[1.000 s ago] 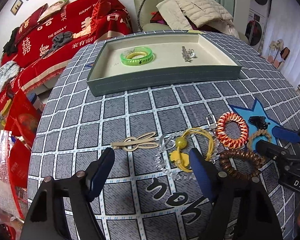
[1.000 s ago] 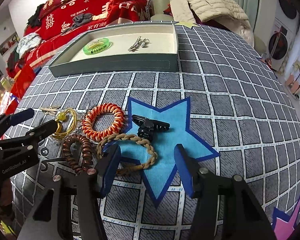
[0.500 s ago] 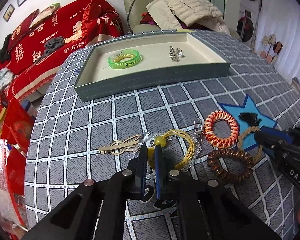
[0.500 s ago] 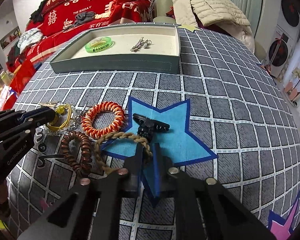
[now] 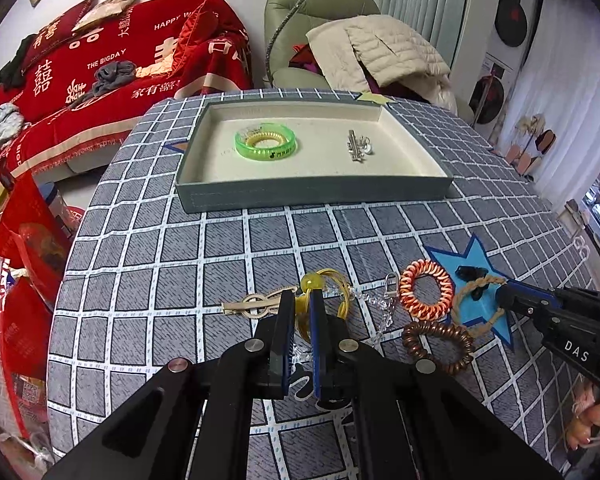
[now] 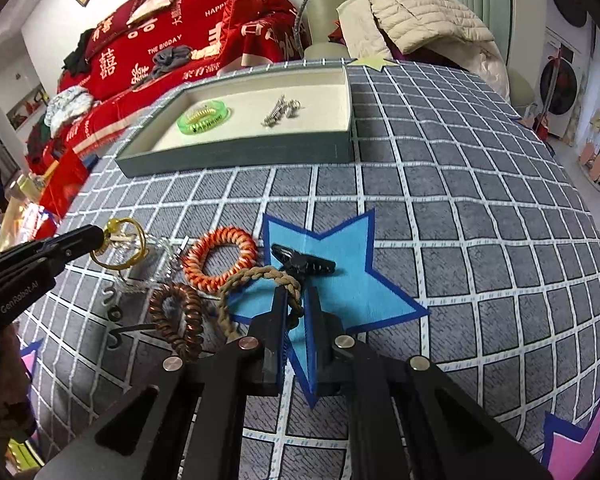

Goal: Organize jewelry
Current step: 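Grasp the yellow beaded bracelet with the left gripper while the right grasps the braided tan bracelet, then lay the yellow bracelet on the green bangle while the right sets the braided bracelet beside the silver clip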

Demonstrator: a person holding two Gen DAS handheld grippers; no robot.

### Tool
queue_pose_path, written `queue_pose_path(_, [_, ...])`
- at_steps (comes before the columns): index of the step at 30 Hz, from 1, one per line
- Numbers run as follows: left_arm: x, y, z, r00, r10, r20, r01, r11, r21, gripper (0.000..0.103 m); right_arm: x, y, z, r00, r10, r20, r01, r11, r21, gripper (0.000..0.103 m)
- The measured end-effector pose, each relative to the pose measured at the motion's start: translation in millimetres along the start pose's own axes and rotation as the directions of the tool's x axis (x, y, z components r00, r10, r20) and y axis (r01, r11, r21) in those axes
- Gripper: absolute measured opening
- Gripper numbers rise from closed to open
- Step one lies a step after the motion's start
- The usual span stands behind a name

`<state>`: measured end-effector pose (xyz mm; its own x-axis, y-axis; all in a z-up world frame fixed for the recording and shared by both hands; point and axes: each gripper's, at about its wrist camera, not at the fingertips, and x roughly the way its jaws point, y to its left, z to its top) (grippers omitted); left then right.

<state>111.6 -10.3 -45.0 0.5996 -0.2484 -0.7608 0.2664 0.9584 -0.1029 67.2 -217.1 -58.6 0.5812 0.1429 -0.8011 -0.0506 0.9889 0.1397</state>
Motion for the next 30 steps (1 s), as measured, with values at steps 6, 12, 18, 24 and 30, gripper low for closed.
queue_pose_path(6, [-8.5,0.4,6.3,1.0,-0.004,0.026,0.004,1.0,0.007,0.028,-5.9,0.3,8.7,1.0,0.025,0.017,-0.026,1.0,0.012,0.009])
queue_pose_path(12, [-13.3,5.7,10.0,0.999,-0.013,0.036,0.013,1.0,-0.006,0.028,-10.0,1.6,16.8,0.999,0.035,0.032,-0.035,0.999,0.011,0.009])
queue_pose_path(18, [-20.1,9.4,18.2,0.998,-0.013,0.057,0.013,1.0,-0.01,0.028,-14.8,4.9,26.1,0.998,0.046,0.049,-0.046,0.999,0.004,0.009])
queue_pose_path(24, [-26.9,10.9,30.7,0.996,-0.022,0.083,0.023,1.0,-0.016,0.028,-22.4,7.4,42.1,0.996,0.059,0.072,-0.058,0.998,-0.007,0.009])
queue_pose_path(30, [-30.7,12.1,49.5,0.994,-0.024,0.11,0.026,1.0,-0.015,0.028,-25.8,9.7,66.5,0.993,0.071,0.096,-0.069,0.997,-0.023,0.009])
